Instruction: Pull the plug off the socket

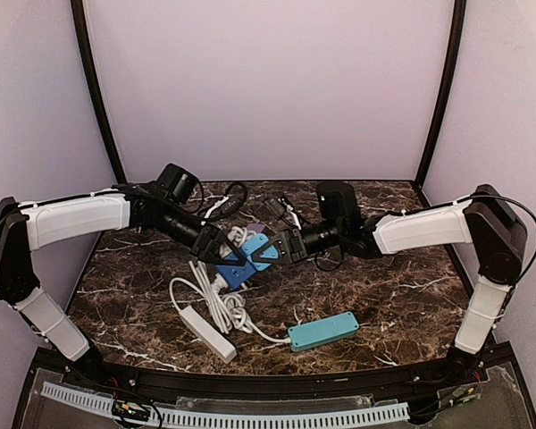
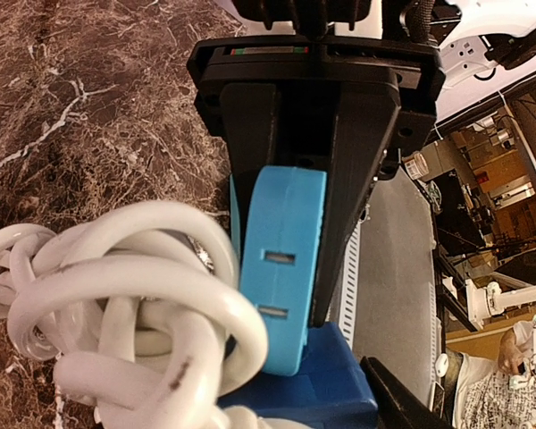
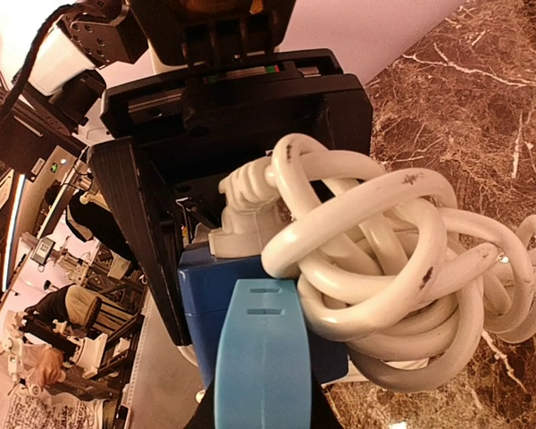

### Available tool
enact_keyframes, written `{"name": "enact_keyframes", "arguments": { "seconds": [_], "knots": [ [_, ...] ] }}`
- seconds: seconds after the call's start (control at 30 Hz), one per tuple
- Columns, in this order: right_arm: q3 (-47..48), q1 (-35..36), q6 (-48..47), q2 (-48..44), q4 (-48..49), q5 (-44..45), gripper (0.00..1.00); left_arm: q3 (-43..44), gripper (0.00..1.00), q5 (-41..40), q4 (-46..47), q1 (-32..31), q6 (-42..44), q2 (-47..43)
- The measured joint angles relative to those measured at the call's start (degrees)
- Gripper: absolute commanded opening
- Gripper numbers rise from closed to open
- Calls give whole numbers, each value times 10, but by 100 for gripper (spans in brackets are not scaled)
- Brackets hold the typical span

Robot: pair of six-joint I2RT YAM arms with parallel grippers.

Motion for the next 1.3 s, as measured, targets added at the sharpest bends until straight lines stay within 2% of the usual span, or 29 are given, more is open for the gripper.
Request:
{"name": "enact_keyframes", "arguments": {
  "seconds": [0.4, 0.8, 1.0, 1.3],
  "knots": [
    [-21, -8, 43, -2, 53, -27, 0, 0, 49, 11, 13, -5, 0, 0],
    [8, 6, -81, -50, -112, 83, 0, 0, 48, 0, 30, -6, 4, 0],
    [9, 10, -101, -58, -131, 113, 0, 0, 48, -9, 34, -7, 4, 0],
    [10, 10, -99, -58, -129, 96, 0, 0, 48, -6, 34, -7, 4, 0]
  ]
}}
